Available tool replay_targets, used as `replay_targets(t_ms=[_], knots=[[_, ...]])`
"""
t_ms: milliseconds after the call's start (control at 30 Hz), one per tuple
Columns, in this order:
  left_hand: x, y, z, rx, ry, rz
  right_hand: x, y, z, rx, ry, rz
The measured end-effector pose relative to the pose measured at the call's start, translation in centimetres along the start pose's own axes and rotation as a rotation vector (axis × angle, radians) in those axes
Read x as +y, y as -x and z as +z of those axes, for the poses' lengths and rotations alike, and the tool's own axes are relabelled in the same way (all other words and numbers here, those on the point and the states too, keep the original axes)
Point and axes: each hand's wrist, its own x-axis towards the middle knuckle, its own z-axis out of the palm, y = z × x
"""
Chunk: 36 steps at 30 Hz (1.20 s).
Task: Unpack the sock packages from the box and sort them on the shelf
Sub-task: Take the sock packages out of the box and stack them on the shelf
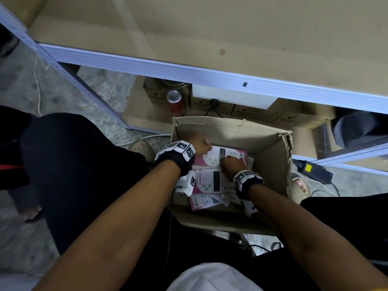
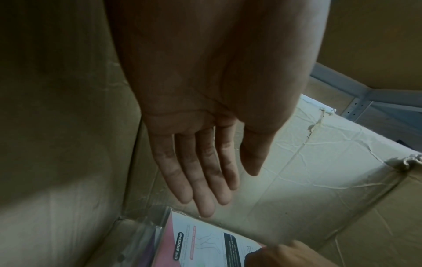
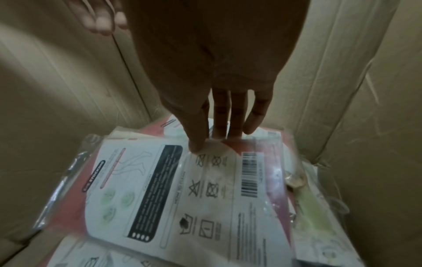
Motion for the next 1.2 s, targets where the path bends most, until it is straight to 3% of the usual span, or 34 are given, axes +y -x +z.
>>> replay_targets(t_ms=[200, 433, 600, 733, 1033, 1200], knots=[[0.0, -0.4, 0.1, -0.013, -0.042, 0.005, 1.0, 0.8, -0.7, -0.003, -0.090, -0.024], [0.8, -2.3, 2.4, -0.090, -0.138, -0.020, 2.1, 3.1, -2.0, -0.109, -0.150, -0.073], [0.5, -4.0, 4.5, -0.133, -0.280, 0.011, 2.8, 5.0, -2.6, -0.167, -0.203, -0.036], [-0.8, -5.8, 6.1, -0.055, -0.404, 0.011, 3.1, 6.3, -2.6, -0.204, -0.244, 0.002], [-3.1, -7.7, 7.9, -0.014, -0.716, 0.096, 2.9, 6.5, -2.3, -0.218, -0.232, -0.020], [-3.1, -7.9, 8.1, -0.075, -0.845, 0.049, 2.9, 6.5, -2.3, -0.251, -0.258, 0.023]])
